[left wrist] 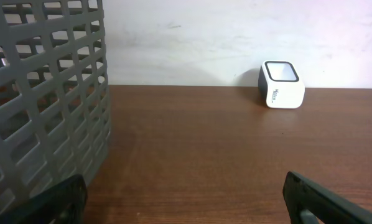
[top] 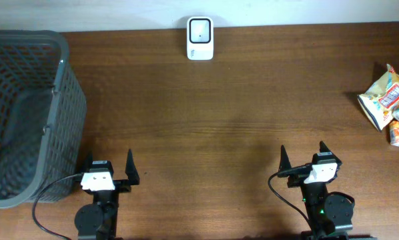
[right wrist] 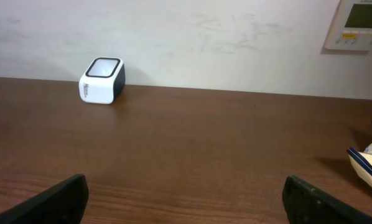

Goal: Scan the item barcode

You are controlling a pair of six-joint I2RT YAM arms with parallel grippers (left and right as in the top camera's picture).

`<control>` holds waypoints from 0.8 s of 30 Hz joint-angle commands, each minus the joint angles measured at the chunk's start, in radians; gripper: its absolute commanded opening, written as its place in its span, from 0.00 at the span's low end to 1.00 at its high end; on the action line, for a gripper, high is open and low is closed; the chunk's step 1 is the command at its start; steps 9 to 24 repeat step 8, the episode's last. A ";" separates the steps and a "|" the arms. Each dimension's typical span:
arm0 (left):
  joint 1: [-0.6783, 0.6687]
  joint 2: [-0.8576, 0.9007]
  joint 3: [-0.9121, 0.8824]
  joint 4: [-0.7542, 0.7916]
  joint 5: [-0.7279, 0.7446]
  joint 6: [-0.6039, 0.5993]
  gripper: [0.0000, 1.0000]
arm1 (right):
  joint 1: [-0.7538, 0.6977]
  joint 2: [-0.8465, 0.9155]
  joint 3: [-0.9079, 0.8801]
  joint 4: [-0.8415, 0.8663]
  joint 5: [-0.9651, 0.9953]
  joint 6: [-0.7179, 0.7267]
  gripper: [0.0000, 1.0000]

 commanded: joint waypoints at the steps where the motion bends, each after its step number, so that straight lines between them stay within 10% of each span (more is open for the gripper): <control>1: -0.001 -0.005 -0.007 0.002 0.012 0.016 0.99 | 0.006 -0.006 -0.007 -0.005 0.012 0.001 0.98; 24: -0.001 -0.004 -0.007 0.002 0.012 0.016 0.99 | 0.006 -0.006 -0.007 -0.004 0.012 0.001 0.99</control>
